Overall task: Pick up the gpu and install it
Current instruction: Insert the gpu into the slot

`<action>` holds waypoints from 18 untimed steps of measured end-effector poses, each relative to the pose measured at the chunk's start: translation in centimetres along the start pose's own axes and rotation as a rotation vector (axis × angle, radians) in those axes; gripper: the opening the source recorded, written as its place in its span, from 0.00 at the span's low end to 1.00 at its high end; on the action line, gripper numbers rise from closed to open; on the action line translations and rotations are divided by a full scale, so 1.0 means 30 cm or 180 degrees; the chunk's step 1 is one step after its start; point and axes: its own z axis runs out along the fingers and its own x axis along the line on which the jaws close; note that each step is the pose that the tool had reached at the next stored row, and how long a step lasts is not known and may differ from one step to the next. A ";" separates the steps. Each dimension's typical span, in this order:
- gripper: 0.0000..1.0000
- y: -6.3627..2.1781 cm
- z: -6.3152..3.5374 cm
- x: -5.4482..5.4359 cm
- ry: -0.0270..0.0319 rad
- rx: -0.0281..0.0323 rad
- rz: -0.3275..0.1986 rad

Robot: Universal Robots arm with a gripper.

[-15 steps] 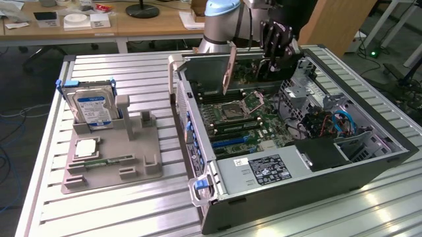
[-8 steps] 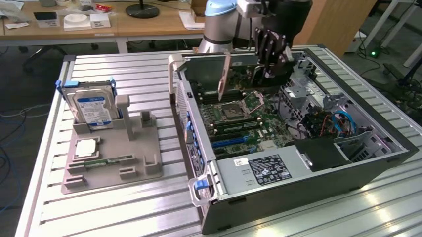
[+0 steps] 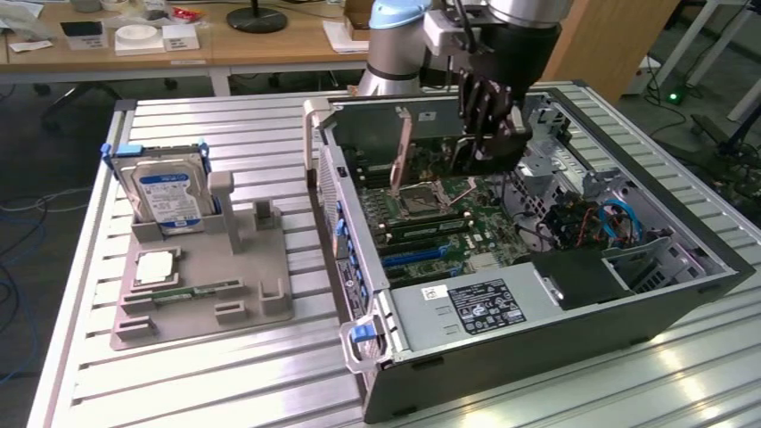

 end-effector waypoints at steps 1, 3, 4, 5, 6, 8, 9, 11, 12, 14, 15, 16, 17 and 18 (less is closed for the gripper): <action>0.28 0.001 0.006 0.000 0.0001 0.0001 0.0024; 0.28 0.009 0.018 0.003 0.0001 0.0001 0.0029; 0.28 0.013 0.024 0.006 0.0001 0.0001 0.0029; 0.28 0.018 0.030 0.009 0.0001 -0.0001 0.0029; 0.28 0.023 0.036 0.012 0.0001 -0.0004 0.0026; 0.28 0.026 0.048 0.013 0.0000 -0.0005 -0.0019; 0.28 0.027 0.054 0.013 0.0000 -0.0006 -0.0057; 0.28 0.028 0.066 0.013 -0.0001 -0.0008 -0.0137; 0.28 0.035 0.072 0.014 0.0000 -0.0009 -0.0146; 0.28 0.060 0.084 0.017 0.0000 -0.0009 -0.0147; 0.28 0.074 0.090 0.018 0.0002 -0.0009 -0.0147; 0.28 0.084 0.096 0.019 0.0002 -0.0009 -0.0147; 0.28 0.085 0.102 0.021 0.0002 -0.0009 -0.0147; 0.28 0.085 0.108 0.025 0.0002 -0.0009 -0.0148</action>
